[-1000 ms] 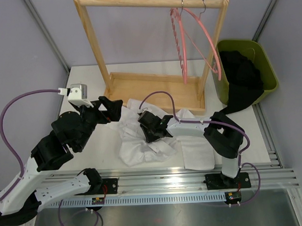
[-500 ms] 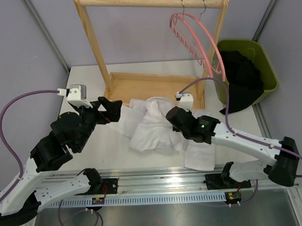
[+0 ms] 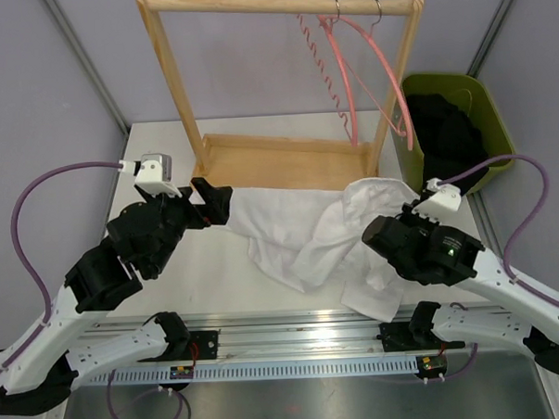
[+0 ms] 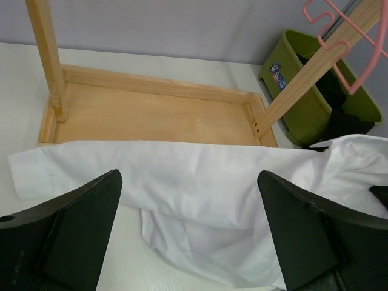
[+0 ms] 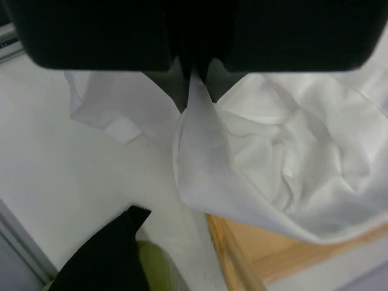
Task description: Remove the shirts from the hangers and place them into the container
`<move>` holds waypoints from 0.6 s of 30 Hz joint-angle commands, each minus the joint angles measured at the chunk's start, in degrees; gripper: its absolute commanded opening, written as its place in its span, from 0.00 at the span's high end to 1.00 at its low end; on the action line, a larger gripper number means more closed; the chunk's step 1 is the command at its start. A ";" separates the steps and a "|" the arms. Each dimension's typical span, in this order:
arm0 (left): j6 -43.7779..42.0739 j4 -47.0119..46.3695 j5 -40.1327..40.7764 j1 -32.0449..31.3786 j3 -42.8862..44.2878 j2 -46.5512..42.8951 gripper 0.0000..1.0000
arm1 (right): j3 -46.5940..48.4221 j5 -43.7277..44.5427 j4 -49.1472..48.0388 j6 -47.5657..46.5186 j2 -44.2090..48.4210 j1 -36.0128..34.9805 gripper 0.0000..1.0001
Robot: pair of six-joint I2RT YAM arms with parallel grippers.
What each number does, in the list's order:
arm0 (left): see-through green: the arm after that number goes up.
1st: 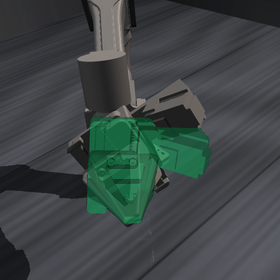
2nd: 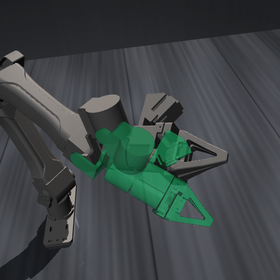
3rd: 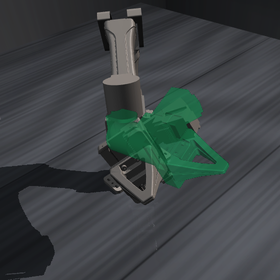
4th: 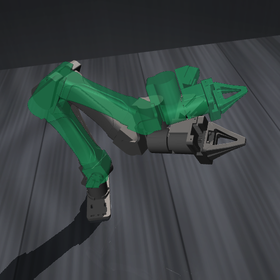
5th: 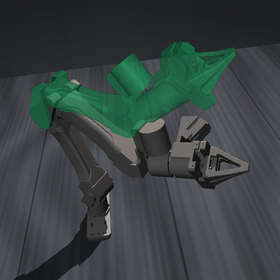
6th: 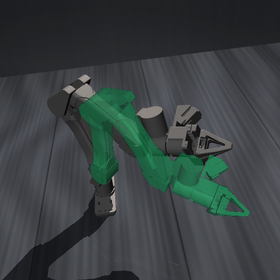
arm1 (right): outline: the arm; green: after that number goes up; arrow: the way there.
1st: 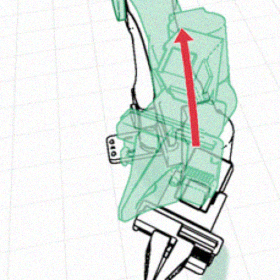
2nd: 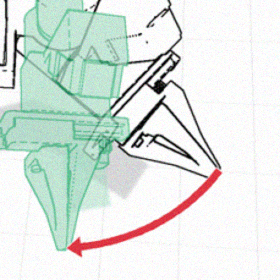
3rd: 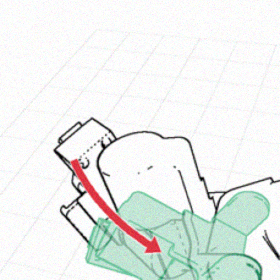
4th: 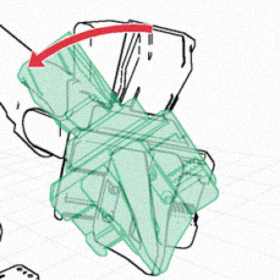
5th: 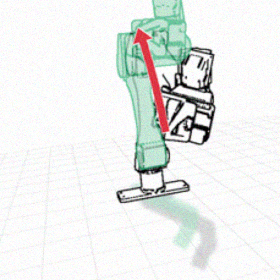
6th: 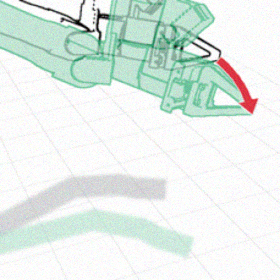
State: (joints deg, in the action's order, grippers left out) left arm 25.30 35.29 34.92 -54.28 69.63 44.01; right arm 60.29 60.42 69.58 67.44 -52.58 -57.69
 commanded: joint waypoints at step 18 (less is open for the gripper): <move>0.45 1.19 -2.13 -0.21 3.59 0.73 0.01 | 21.28 26.05 -20.31 -37.77 2.02 11.28 1.00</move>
State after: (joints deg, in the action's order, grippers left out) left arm 25.41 37.80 34.09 -54.28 70.76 44.75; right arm 83.18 80.51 67.26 53.01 -54.13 -48.42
